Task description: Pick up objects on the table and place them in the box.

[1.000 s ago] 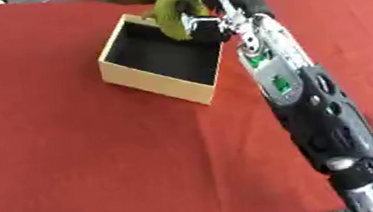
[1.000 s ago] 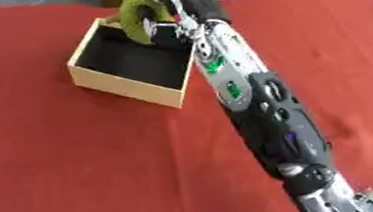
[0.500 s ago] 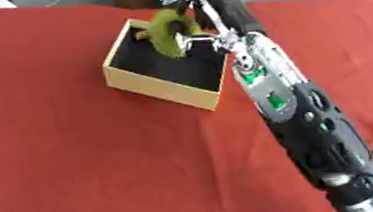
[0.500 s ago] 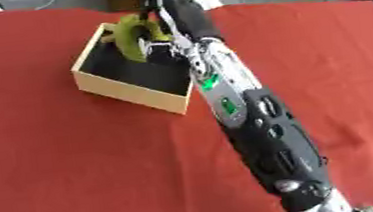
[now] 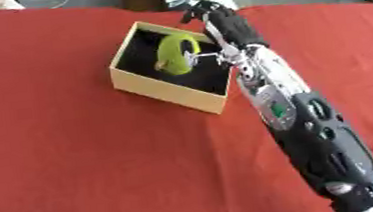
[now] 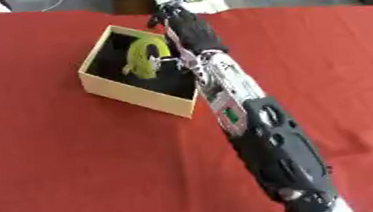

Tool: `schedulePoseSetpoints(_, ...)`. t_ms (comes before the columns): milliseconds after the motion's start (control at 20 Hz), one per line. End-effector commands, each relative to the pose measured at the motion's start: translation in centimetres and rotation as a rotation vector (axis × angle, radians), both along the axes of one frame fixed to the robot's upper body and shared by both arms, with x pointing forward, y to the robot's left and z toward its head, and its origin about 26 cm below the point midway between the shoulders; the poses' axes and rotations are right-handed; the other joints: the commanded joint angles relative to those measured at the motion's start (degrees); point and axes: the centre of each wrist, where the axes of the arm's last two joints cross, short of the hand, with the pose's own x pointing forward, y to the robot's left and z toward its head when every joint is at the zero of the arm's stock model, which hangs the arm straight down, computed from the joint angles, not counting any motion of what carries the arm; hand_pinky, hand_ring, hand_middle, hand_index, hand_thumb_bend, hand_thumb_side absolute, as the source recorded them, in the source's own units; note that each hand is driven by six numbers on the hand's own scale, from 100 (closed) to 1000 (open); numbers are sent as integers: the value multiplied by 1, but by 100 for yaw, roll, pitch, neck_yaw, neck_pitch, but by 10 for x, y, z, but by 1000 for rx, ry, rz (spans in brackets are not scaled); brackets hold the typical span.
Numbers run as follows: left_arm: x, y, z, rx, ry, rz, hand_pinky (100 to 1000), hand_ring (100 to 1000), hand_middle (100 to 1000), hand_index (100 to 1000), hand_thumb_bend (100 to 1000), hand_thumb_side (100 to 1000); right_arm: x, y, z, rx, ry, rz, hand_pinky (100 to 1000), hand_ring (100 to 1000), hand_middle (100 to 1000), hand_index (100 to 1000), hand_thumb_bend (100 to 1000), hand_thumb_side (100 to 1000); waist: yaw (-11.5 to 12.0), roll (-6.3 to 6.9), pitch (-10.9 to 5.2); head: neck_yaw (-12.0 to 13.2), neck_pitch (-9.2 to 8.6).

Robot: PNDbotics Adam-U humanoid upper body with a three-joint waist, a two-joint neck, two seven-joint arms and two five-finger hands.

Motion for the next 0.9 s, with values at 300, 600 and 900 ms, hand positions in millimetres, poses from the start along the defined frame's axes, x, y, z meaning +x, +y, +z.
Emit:
schedulePoseSetpoints(300,-1,-1,8,25,-24,-4,630,1000,1000,748,127,714,-6,-10,24,39,-103,-59,751,951,796,812,100,420,-14,65,-67,42,-72)
schedulePoseSetpoints(600,-1,0,8,20,-35,-1,629,1000,1000,748,124,710,-26,-30,66,226,-348,-144,707,937,767,805,100,420,-54,122,-36,97,5)
schedulePoseSetpoints(900,-2,0,7,-3,-63,8,630,1000,1000,747,123,703,-53,-65,104,530,-677,-145,717,917,740,807,100,640,-139,226,42,13,39)
